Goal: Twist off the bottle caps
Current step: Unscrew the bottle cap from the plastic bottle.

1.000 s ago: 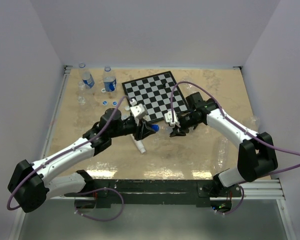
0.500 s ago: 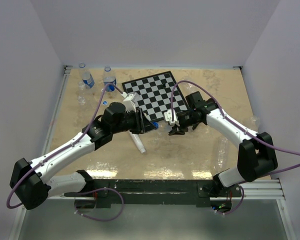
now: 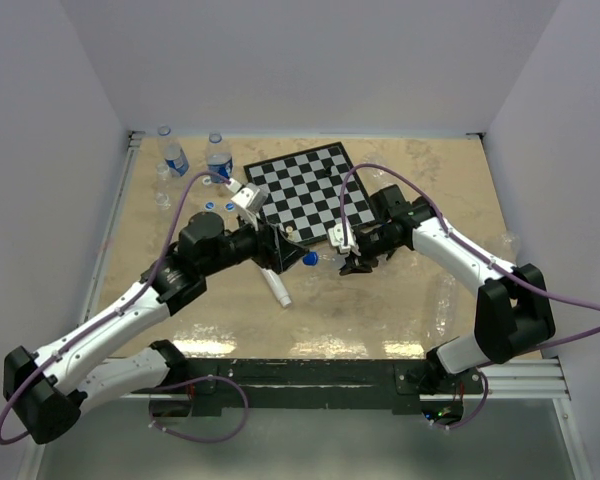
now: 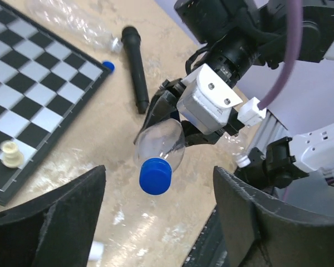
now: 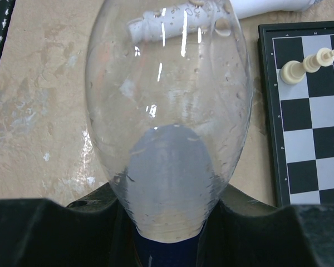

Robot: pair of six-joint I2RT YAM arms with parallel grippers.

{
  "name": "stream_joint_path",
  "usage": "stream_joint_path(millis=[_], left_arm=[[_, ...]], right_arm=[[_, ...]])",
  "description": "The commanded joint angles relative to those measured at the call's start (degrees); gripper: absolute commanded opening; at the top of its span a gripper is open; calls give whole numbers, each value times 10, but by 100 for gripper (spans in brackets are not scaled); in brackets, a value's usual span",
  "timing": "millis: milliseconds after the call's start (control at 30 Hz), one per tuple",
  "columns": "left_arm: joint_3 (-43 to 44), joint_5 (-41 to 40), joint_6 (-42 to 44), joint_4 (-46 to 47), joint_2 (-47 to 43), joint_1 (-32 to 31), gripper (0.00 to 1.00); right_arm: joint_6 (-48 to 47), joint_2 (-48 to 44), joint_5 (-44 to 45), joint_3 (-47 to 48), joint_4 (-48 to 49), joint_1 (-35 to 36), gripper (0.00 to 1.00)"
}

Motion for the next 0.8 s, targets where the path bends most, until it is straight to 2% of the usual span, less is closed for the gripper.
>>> stream_joint_path(millis=[0,167,333,433,633,767], left_arm=[[-13,-45,113,21,-60,2,86],[-6,-50,247,24,-98,3,99],[7,-10,377,23,-91,3,100],[-5,56,448,36,-85,3,98],[-56,152,496,131,-66,3,97],[-102,178,521,167,-57,3,97]], right_arm=[[-13,-2,-11,10,-11,2,5],[-14,-2,-9,11,-12,2,5],[-18,-3,-9,10,-13,2,6],[-20,-3,-8,10,-14,2,6],[-21,1,-6,9,-13,3,7],[-22,1,-5,7,-13,2,7]])
